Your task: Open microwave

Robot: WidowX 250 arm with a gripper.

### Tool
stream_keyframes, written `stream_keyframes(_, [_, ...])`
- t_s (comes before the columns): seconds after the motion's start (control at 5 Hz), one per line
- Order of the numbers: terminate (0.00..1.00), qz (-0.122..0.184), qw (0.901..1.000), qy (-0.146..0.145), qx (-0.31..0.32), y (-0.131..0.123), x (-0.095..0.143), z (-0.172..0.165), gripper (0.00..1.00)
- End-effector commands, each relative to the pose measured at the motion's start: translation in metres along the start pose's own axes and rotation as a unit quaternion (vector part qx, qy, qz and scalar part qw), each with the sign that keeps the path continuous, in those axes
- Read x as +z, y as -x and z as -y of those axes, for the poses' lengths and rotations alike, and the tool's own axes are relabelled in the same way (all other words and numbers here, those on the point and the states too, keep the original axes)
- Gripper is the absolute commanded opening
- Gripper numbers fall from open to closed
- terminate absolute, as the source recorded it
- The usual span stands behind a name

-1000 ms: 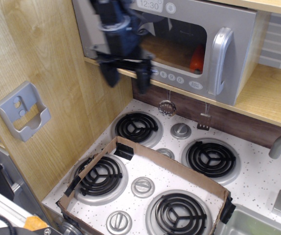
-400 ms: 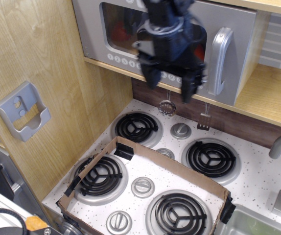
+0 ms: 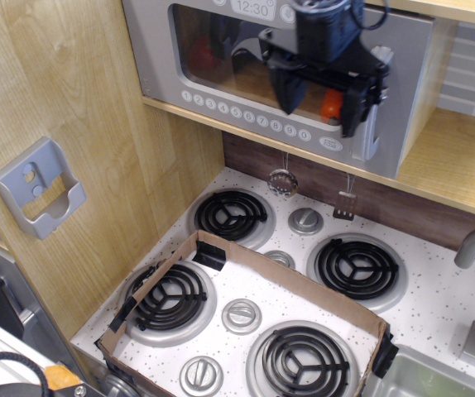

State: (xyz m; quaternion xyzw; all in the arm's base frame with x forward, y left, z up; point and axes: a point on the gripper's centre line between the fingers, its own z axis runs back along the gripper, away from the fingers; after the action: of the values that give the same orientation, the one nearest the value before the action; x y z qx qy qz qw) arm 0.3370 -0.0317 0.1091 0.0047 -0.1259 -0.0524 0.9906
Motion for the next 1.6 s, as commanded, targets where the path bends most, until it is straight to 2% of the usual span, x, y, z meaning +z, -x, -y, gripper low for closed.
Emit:
stream_keyframes(0.0, [0.00,0.030,0.9994,0.004,0.016,-0.031,0.013,0.007,1.00])
stream_keyframes(0.4, [0.00,0.028,0.9992,0.000,0.029,-0.046,0.013,0.011,1.00])
stream_keyframes(0.6, [0.00,0.037,0.9983,-0.004,0.045,-0.041,0.011,0.011,0.00])
stream_keyframes(1.0, [0.00,0.037,0.9957,-0.001,0.084,-0.026,0.006,0.011,0.00])
stream_keyframes(1.4, [0.00,0.025,0.9905,-0.017,0.134,0.011,0.010,0.007,0.00])
